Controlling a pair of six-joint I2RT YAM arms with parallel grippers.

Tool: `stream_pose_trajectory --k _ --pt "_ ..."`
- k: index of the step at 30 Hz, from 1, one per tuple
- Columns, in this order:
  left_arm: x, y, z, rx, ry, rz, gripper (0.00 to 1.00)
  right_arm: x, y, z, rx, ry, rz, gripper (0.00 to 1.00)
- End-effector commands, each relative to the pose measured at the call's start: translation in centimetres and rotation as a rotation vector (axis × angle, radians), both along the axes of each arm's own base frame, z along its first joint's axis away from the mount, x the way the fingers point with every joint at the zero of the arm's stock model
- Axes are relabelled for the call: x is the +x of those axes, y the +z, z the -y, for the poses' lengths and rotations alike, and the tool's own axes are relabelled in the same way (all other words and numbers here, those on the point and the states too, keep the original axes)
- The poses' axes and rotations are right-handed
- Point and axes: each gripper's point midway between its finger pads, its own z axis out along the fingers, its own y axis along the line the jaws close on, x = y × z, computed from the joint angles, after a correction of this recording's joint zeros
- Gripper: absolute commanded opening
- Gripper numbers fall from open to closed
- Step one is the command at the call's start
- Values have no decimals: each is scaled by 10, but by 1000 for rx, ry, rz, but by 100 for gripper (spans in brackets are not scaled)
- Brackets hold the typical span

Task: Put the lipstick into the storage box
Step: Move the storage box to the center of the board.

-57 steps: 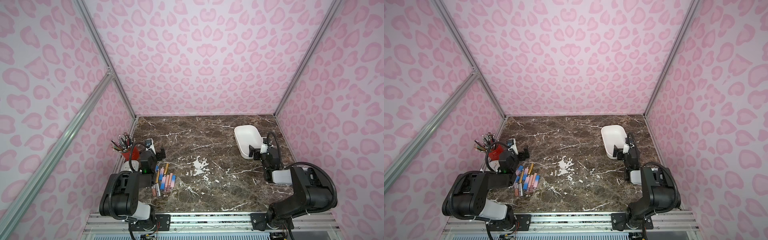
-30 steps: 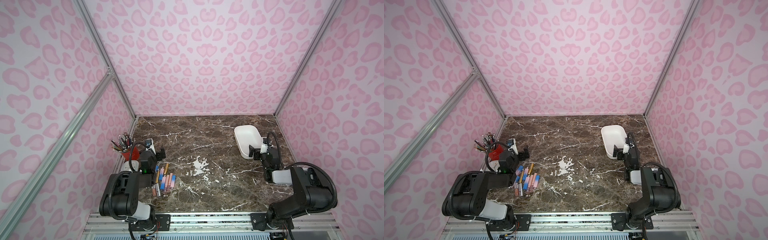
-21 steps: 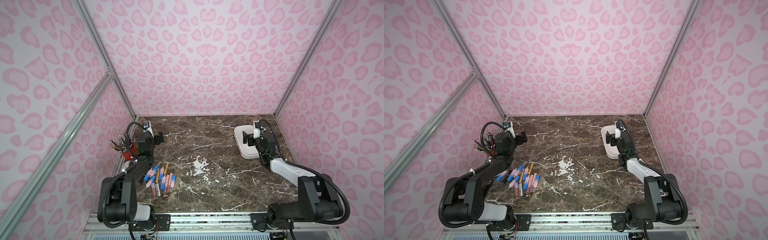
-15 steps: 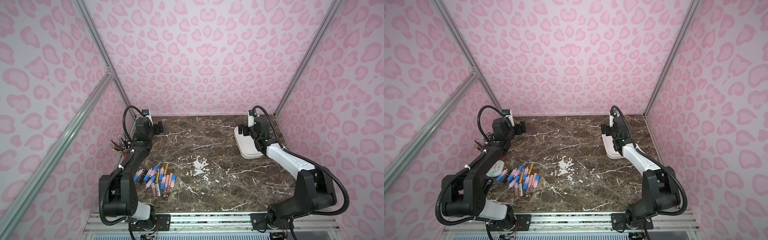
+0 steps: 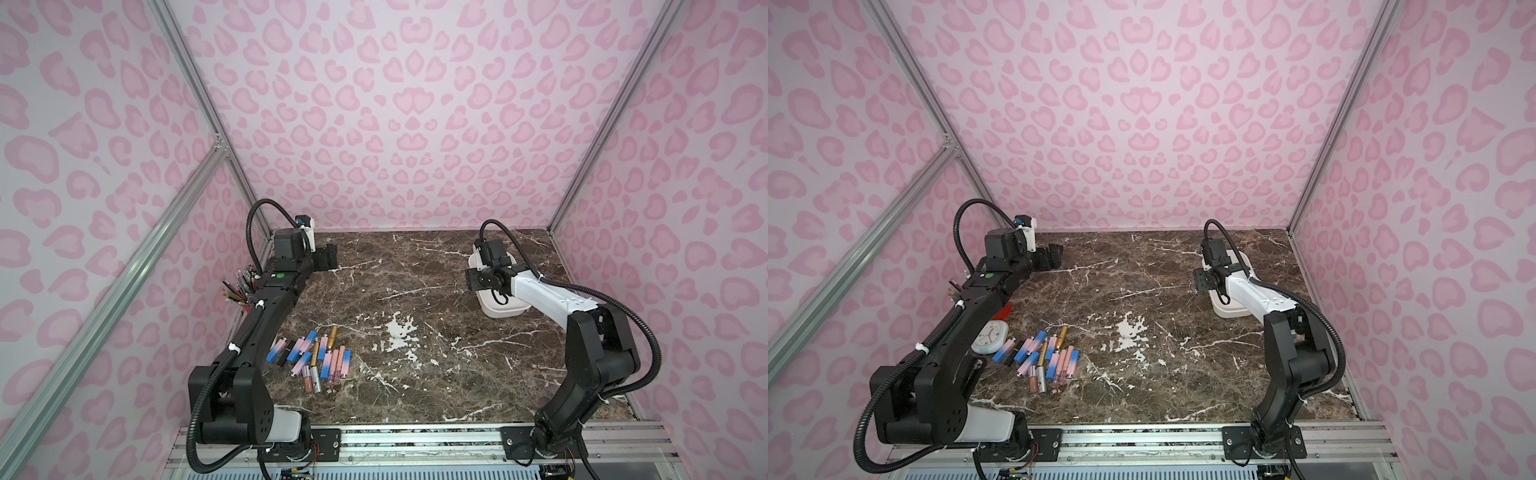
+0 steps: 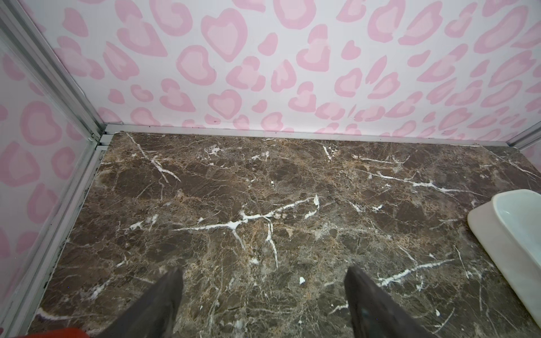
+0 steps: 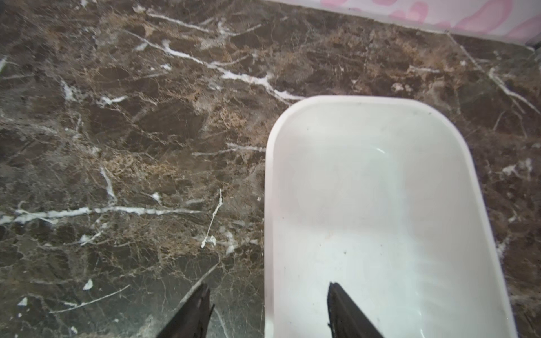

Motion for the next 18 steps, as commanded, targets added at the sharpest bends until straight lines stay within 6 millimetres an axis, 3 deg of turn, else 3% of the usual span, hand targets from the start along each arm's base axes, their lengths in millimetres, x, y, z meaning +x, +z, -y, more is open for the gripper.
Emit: stream_pose_trajectory --k 1,6,11,13,18 --pt "-5 -1 3 -8 -10 -24 89 -2 -17 8 11 -56 -54 66" --pt "-7 -9 5 -10 -16 -50 89 4 -38 3 46 -48 -132 52" --pt "-11 -11 3 6 -15 -59 89 12 -45 -6 86 -58 -149 38" --pt "-13 -14 2 18 -11 -65 89 14 -45 -14 100 -46 -155 32" --pt "-20 -18 -3 40 4 -73 89 12 -47 -45 110 3 -176 26"
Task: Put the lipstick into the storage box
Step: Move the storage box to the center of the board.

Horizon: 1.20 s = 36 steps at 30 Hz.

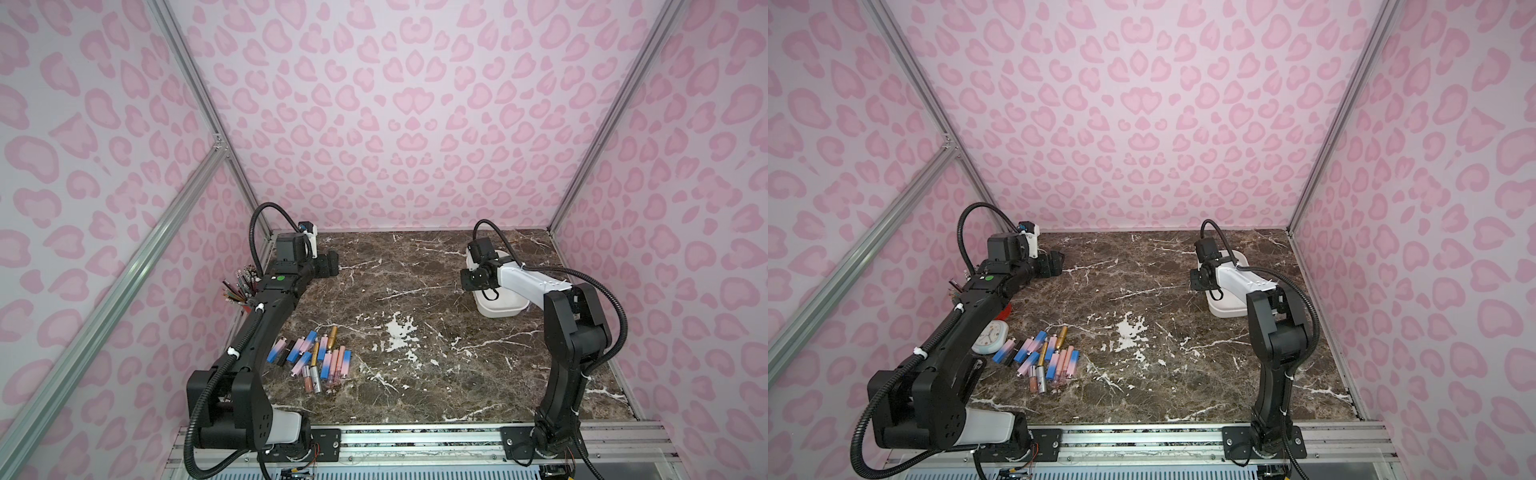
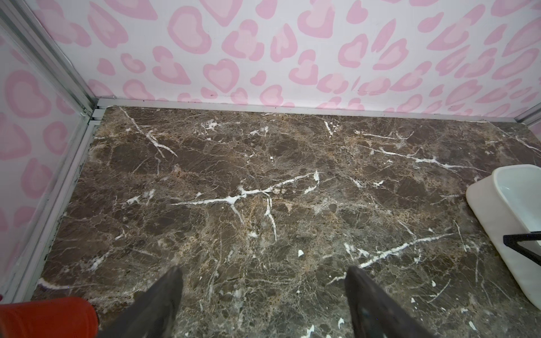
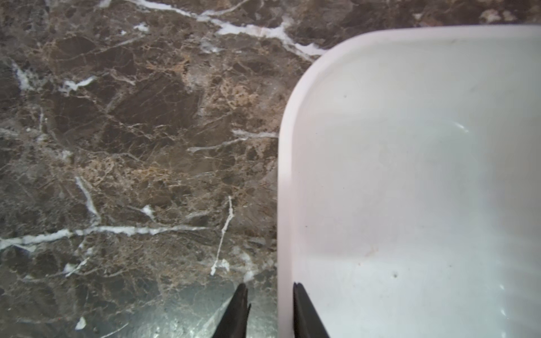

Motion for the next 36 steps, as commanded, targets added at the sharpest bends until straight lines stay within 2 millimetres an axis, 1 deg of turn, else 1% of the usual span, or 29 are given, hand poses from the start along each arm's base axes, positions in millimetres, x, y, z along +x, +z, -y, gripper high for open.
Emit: stream_pose_trajectory --k 1,3,4,5,10,13,17,22,26,29,30,32,33,34,35,36 --pt "-5 -2 -4 26 8 0 89 -6 -6 -24 25 27 -45 23" --pt "-7 -4 -5 30 13 -2 89 -8 -10 -41 17 51 -62 17" --pt "-7 -5 -6 33 17 -5 89 -7 -8 -52 18 66 -63 15" --pt "-8 -5 -7 37 23 -6 89 -8 -8 -63 25 79 -66 14" --pt "-15 -5 -10 49 33 -5 89 -23 -18 -115 59 150 -118 13" --pt "-22 -6 -13 59 41 -17 89 -31 -15 -143 66 199 -127 13" --pt "-35 -9 -15 54 54 -27 89 -42 -12 -174 105 244 -151 13" --pt "-53 -15 -16 39 68 -54 89 -63 -24 -203 147 267 -214 13" --pt "-67 -24 -17 26 81 -92 89 -81 -35 -223 164 292 -259 14" --pt "-76 -30 -17 13 90 -113 89 -86 -40 -236 171 310 -269 15" --pt "-80 -32 -17 6 93 -121 89 -85 -36 -241 179 317 -263 17" --pt "-85 -34 -17 -7 99 -132 89 -84 -40 -247 188 323 -270 22" --pt "-87 -34 -16 -18 102 -136 89 -82 -35 -250 195 324 -263 25" --pt "-90 -35 -14 -29 100 -142 89 -80 -28 -253 203 333 -249 30" --pt "-92 -35 -14 -38 99 -145 89 -77 -19 -254 210 343 -233 37" --pt "-95 -35 -12 -50 95 -151 89 -75 -14 -255 204 351 -220 45"
